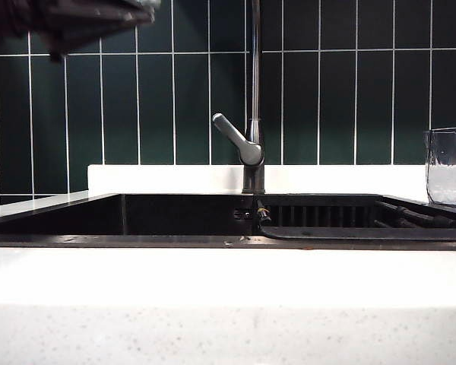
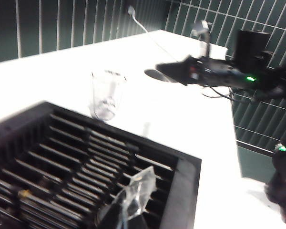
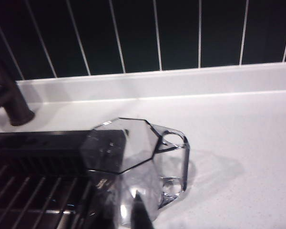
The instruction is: Pick up the mug next to the sink, go to the faucet to get some water, pour the water into the sink, and finally put the mug back to its place.
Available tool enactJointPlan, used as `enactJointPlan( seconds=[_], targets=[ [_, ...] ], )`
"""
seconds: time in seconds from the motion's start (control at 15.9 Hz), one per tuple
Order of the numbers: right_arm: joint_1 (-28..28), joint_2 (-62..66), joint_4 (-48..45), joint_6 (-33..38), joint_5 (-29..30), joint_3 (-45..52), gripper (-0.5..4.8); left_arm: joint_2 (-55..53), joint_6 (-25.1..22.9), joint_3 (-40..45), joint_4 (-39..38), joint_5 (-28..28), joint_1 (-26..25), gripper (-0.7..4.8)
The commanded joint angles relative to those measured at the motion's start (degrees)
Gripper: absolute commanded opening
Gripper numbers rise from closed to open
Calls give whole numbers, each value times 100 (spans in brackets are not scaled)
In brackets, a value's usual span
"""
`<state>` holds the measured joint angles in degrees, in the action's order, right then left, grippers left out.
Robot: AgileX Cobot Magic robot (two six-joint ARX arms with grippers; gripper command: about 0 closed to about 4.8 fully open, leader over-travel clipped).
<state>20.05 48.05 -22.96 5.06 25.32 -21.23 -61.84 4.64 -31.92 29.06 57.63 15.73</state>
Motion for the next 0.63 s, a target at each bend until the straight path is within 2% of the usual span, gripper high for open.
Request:
enactJointPlan(
  seconds=[0.06,0.13,0.25,0.32,0.44,0.63],
  targets=[
    [4,-787,654,33,-33,94,-8,966,-706,39,-988,-1231,11,-6],
    [2,-1036,758,33,-31,140,-8,1491,-1115,42,-1773,-1735,11,-6],
    [2,-1517,960,92,-37,227,-8,2343,-1432,181,-2599,-2271,11,-6],
    [0,-1801,1056,118,-37,275,-9,2850,-1335,358,-2752,-2509,11,-6],
    [0,-2542,1257,142,-179,444,-9,4159,-984,914,-2771,-3482,11,-6],
    [0,-3287,1556,236,-334,671,-9,5357,-586,1429,-2986,-3759,11,-6]
  ],
)
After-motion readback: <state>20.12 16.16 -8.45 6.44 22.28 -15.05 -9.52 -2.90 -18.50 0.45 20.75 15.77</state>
